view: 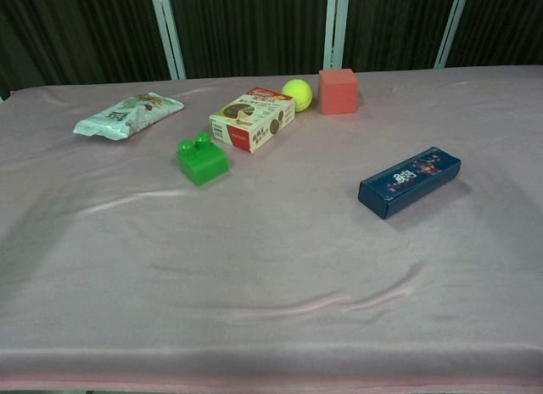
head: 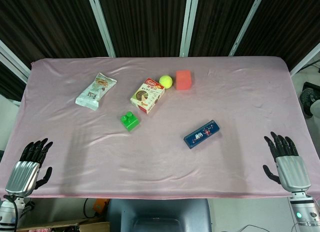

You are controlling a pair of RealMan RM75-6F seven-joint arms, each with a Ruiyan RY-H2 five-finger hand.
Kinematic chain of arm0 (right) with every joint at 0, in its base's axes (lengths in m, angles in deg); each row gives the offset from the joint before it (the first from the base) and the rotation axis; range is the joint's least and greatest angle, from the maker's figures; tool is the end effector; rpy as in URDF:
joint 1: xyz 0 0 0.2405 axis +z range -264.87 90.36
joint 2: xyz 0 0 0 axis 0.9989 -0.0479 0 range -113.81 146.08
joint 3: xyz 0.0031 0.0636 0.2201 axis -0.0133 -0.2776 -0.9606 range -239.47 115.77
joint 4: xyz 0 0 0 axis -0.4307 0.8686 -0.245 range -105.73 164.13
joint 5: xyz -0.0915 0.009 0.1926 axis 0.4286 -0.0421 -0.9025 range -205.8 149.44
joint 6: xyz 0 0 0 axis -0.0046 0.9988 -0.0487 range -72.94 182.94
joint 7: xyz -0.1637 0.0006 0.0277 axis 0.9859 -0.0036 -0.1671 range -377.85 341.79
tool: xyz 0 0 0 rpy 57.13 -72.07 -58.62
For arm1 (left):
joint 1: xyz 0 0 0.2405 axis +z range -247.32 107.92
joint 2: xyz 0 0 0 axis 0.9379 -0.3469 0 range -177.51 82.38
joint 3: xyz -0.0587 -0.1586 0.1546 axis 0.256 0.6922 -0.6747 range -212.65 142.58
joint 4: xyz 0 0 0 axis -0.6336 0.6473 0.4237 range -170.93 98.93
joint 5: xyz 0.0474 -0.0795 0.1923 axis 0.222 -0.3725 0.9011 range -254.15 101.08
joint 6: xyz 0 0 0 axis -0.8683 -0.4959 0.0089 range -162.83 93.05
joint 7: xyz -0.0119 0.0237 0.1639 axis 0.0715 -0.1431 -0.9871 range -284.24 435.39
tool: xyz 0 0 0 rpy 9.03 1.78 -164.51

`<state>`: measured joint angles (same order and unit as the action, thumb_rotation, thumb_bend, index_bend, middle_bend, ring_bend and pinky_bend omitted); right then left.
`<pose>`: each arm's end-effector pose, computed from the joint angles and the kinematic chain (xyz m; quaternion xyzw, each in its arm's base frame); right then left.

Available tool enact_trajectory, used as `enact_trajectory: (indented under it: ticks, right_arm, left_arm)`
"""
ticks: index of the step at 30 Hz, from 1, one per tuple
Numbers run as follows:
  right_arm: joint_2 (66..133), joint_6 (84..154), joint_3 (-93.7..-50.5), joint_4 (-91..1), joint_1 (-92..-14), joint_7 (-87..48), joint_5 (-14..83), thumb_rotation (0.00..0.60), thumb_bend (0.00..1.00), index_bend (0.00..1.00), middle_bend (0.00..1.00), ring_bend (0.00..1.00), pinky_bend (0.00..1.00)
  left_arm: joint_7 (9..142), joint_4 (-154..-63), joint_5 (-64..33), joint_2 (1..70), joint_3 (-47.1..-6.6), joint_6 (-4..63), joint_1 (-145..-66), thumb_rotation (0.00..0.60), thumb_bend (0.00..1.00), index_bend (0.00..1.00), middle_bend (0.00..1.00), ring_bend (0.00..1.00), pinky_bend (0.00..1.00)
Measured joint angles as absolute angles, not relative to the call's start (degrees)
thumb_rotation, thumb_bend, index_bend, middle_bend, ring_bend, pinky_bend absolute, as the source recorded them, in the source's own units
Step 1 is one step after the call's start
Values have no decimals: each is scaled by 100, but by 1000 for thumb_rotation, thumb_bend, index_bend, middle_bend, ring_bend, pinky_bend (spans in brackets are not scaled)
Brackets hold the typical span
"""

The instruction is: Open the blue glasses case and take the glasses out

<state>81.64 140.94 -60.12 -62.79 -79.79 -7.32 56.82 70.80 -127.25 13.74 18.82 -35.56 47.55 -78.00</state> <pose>-0.2869 -0.1971 0.1285 0.6423 -0.3423 0.3285 0.6019 -0.2728 0.2039 0.1130 -0.6604 -0.3602 -0.3689 0.5459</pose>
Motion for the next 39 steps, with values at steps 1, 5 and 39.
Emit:
enact_trajectory:
  ticks: [1,5,39]
  right_arm:
    - [8172,14073,-6017,-6260,-7973,-746,5706,600,429,0,0,0,0]
    - [8266,13962,-6069,-6100,-7886,-805,5808,600,430,24,0,0,0]
    - [10866,11342,-6628,-1793,-5078,-2540,6162,600,430,507,133,50,0]
  left_arm:
    - [7079,-12725,1374,1885,-3557,4754,-7800,600,435,0,0,0,58]
    - [7109,-12719,1347,1888,-3542,4722,-7818,600,435,0,0,0,58]
    - [7056,-12672,1191,1933,-3494,4566,-7898,600,435,0,0,0,58]
